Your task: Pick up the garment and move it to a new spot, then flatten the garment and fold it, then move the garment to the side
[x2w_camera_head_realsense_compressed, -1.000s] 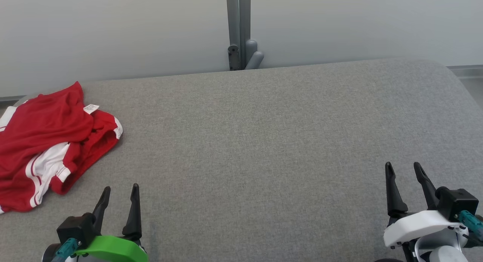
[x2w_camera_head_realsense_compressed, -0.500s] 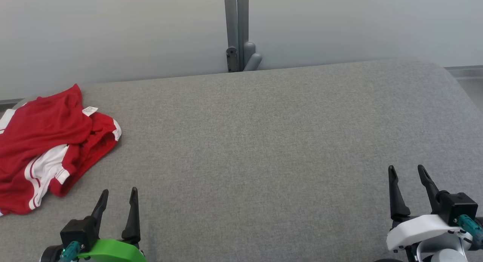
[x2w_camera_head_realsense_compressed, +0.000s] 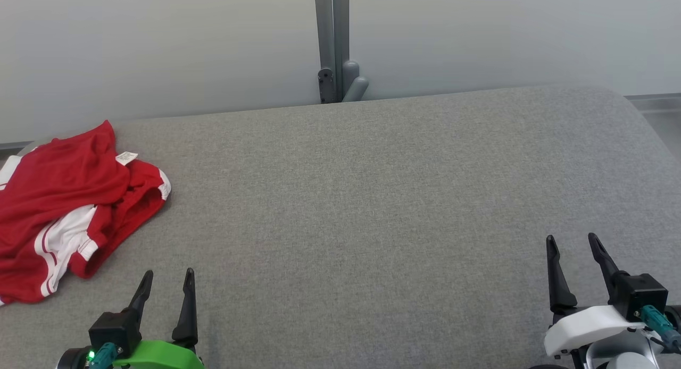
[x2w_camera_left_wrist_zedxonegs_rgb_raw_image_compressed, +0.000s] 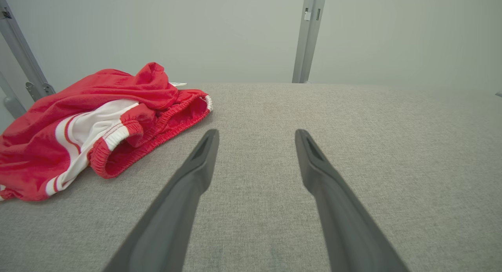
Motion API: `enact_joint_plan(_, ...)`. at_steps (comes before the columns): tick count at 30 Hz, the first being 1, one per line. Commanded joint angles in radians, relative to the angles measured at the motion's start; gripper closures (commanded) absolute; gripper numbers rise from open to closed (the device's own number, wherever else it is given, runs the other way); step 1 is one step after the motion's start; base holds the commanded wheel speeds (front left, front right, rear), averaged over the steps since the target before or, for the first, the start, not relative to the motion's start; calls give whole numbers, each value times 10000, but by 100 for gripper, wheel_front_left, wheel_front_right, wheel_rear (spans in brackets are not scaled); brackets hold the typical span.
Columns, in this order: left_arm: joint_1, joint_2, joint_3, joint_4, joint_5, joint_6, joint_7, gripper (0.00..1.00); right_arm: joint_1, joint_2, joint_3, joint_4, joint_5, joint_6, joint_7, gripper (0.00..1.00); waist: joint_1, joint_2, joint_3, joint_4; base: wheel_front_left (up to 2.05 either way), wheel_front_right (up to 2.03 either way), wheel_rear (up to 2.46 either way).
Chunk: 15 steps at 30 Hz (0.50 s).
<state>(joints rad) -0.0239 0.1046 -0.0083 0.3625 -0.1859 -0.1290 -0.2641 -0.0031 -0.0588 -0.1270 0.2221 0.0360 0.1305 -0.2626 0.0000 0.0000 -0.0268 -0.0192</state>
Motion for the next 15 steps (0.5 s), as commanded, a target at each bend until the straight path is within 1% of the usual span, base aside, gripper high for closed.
enact_joint_plan(1,-109,-26,5,38,-73,-21,-8,0,163,-12,-20,15,-38,4,-33,0,0,0,-1,12,0,0,0)
enact_joint_plan(15,-199,11,-85,150,-256,-24,-8,0,176,17,56,11,140,2,-33,0,0,0,51,144,0,0,0)
